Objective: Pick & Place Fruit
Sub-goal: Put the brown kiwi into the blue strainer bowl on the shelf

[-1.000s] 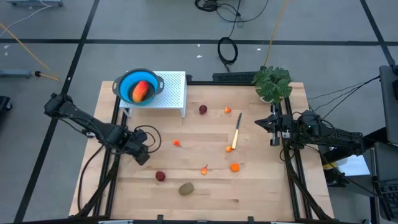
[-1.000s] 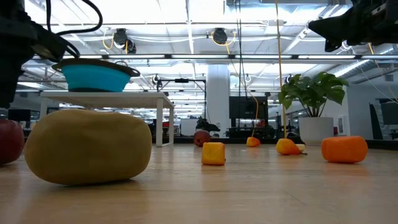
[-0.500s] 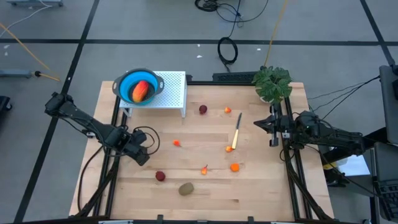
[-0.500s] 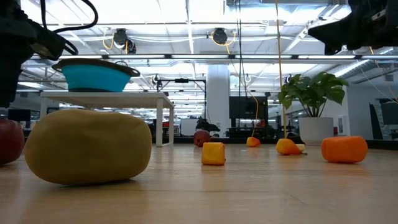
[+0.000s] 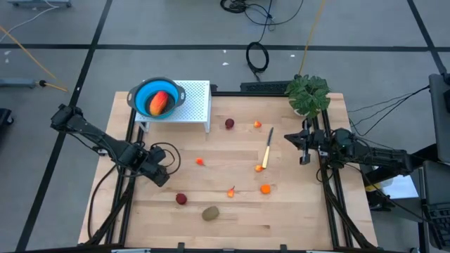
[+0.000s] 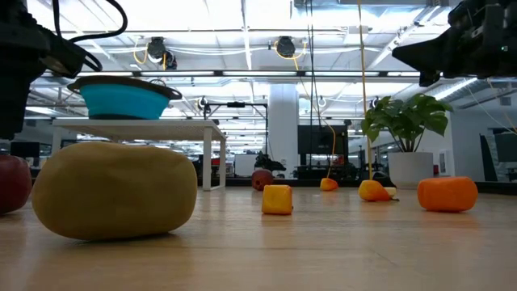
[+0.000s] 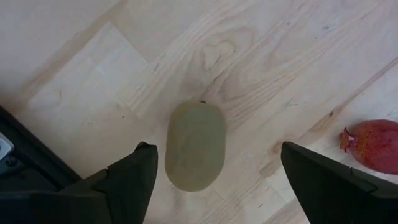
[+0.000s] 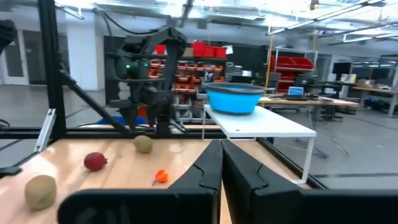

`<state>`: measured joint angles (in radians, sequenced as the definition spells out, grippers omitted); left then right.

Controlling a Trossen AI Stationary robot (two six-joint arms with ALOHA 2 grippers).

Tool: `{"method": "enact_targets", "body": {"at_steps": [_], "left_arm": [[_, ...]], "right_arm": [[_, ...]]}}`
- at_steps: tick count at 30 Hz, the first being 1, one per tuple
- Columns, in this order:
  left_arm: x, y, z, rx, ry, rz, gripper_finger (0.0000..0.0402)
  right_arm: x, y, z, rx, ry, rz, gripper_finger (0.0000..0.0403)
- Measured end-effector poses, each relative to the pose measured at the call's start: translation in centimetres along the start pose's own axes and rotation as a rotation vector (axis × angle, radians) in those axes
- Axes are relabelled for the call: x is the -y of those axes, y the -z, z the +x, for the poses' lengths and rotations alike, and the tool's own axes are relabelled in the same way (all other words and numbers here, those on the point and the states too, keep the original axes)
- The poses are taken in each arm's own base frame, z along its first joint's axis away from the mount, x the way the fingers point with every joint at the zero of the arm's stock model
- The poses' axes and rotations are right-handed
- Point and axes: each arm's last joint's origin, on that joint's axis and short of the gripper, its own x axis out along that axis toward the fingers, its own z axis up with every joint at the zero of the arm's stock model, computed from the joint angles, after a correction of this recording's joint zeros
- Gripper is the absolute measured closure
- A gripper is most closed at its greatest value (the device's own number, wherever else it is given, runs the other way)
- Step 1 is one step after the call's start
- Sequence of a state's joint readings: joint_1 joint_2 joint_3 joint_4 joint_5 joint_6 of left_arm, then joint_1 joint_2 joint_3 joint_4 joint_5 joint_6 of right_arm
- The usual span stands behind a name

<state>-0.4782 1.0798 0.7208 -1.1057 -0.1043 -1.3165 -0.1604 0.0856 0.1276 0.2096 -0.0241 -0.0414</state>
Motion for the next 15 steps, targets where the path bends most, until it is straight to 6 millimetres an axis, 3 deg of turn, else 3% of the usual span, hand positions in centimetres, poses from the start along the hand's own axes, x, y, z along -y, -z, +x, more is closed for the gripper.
{"method": "enact_targets", "body": {"at_steps": [15], "left_arm": [[0.3, 0.1, 1.3, -0.061, -0.143, 0.029, 0.0062]], "right_arm": [[0.0, 0.0, 0.0, -0.001, -0.002, 0.004, 0.0403]]}}
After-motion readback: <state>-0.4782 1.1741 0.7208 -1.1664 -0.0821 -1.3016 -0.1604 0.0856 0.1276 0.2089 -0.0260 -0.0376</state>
